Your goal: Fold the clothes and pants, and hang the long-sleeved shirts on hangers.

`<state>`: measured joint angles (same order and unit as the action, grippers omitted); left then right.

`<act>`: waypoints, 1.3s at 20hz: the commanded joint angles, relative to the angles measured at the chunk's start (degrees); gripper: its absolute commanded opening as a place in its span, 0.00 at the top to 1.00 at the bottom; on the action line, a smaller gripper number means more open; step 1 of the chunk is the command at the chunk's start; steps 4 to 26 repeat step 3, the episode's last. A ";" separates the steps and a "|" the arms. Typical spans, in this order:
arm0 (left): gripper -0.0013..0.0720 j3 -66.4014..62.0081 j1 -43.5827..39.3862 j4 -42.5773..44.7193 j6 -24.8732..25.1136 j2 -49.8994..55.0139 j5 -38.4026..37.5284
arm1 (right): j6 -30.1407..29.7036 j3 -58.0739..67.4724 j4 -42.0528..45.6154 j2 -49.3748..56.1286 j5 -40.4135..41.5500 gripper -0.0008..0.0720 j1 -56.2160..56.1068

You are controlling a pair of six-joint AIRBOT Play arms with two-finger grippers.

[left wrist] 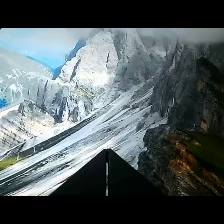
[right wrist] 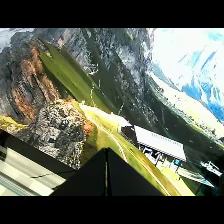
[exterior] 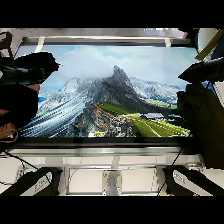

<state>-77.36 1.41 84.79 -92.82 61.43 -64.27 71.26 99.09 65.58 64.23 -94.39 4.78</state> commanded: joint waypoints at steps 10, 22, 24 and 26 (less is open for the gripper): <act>0.95 0.02 0.00 -1.51 0.02 0.02 -1.18 | -0.13 0.04 1.07 0.04 -0.04 0.98 -0.87; 0.95 0.02 0.00 -1.51 0.02 0.02 -1.18 | -0.13 0.04 1.07 0.04 -0.04 0.98 -0.87; 0.95 0.02 0.00 -1.51 0.02 0.02 -1.18 | -0.13 0.04 1.07 0.04 -0.04 0.98 -0.87; 0.95 0.02 0.00 -1.51 0.02 0.02 -1.18 | -0.13 0.04 1.07 0.04 -0.04 0.98 -0.87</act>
